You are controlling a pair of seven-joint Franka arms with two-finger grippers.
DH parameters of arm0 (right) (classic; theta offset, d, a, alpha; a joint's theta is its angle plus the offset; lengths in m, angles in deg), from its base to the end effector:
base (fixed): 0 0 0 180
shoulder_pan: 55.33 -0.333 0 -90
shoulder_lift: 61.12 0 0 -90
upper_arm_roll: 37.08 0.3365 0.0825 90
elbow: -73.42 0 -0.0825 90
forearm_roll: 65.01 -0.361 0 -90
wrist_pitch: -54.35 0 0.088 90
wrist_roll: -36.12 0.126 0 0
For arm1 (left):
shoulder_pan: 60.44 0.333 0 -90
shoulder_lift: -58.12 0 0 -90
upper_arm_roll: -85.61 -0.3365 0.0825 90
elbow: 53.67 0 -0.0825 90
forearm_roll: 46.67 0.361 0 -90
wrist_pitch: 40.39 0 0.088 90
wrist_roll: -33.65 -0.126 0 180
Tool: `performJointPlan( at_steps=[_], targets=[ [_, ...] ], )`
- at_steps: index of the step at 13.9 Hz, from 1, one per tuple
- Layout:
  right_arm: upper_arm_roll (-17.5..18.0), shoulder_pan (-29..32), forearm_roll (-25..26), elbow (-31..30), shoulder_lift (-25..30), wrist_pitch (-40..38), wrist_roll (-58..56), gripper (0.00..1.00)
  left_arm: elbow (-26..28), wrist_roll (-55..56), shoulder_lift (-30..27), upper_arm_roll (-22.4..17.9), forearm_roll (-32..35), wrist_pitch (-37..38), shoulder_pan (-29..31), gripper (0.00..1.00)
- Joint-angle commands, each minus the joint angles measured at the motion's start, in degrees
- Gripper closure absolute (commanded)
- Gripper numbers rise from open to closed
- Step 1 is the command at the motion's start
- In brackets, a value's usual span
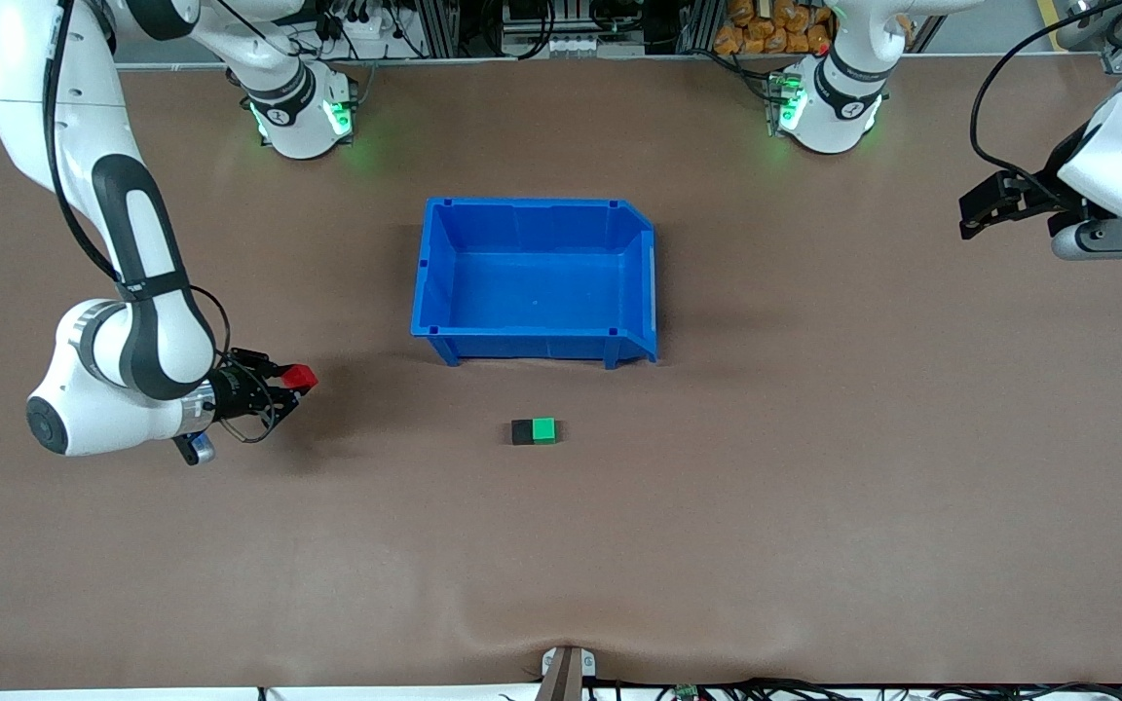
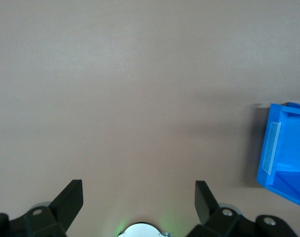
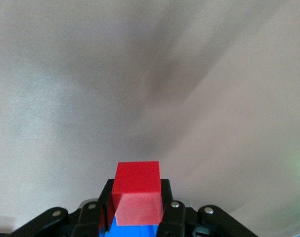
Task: Attach green and red cubes to black cube
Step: 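Lift the red cube with the right gripper toward the black cube, then carry the red cube with the right gripper beside the green cube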
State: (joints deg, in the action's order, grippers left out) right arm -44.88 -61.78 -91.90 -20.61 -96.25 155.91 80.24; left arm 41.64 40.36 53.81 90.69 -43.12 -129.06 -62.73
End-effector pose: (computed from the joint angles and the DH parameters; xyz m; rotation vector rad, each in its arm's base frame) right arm 0.6203 0.0423 0.2524 -2.5264 1.3718 0.8230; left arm 0.4989 -0.0583 0.6216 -3.0680 0.0168 0.0495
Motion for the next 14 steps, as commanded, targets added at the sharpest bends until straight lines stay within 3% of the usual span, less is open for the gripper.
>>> performJointPlan(
  at_steps=[1, 4, 14],
  targets=[
    [-0.2, -1.0, -1.4, -0.1, 0.9, -0.1, 2.2, 1.00, 1.1, -0.2, -1.3, 0.1, -0.7, 0.1, 0.2, 0.00],
    [-0.3, -2.9, -4.5, -0.1, 1.5, 0.5, 4.8, 1.00, 1.4, 0.1, -1.2, 0.1, -0.7, 0.0, 0.5, 0.00],
    [-0.3, -10.2, -6.3, -0.1, 1.6, 8.0, 19.3, 1.00, 1.4, 0.6, -0.5, -0.1, -0.2, -4.5, 0.9, 0.00]
  ],
)
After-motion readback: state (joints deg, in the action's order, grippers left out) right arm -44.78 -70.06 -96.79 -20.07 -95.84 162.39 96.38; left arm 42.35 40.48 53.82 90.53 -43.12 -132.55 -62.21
